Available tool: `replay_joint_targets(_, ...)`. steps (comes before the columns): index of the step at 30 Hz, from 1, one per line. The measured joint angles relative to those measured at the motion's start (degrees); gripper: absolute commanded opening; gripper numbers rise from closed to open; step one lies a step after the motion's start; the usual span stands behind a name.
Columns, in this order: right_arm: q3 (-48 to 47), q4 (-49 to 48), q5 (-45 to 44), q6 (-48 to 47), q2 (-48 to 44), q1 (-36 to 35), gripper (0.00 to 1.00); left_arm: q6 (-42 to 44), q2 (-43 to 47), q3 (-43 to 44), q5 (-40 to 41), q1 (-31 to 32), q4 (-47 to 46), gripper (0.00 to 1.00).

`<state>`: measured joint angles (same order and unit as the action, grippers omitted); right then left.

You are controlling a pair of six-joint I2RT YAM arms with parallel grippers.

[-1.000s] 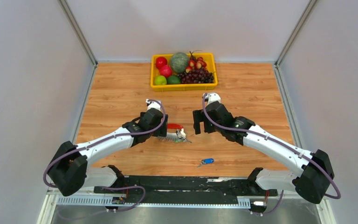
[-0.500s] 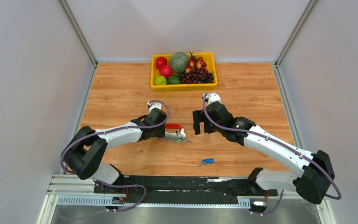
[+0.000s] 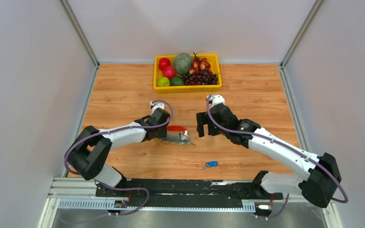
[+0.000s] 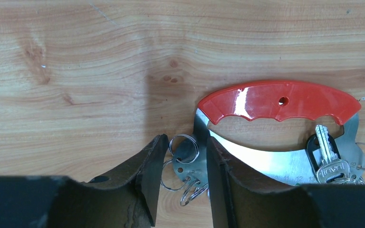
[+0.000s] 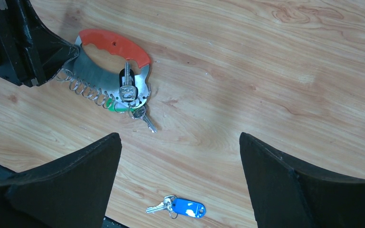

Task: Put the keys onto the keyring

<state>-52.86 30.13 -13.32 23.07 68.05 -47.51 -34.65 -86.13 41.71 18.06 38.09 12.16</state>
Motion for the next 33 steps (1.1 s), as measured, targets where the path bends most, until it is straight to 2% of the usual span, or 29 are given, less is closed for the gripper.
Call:
replay_joint_targets(16, 0.0, 0.0, 1.0, 0.0, 0.1, 0.0, 0.97, 0.0, 2.4, -0.7, 0.3, -0.6, 1.2, 0.14)
replay_joint_targets(21, 0.0, -0.1, 1.1, 0.0, 0.1, 0.0, 0.97, 0.0, 4.5, -0.8, 0.5, -0.7, 1.9, 0.02)
replay_joint_targets(25, 0.0, -0.2, 1.4, 0.0, 0.0, 0.0, 0.97, 0.1, 5.1, -0.9, 0.5, -0.7, 1.9, 0.0)
replay_joint_targets(27, 0.0, -0.2, 1.4, 0.0, 0.0, 0.0, 0.98, 0.1, 5.1, -1.1, 0.5, -0.7, 2.0, 0.05)
replay_joint_targets(28, 0.0, -0.2, 1.5, 0.0, 0.0, 0.0, 0.97, 0.1, 5.1, -1.2, 0.6, -0.7, 2.1, 0.17)
replay_joint_targets(33, 0.0, -0.2, 1.5, 0.0, 0.0, -0.1, 0.98, 0.2, 5.1, -1.3, 1.4, -0.7, 2.4, 0.44)
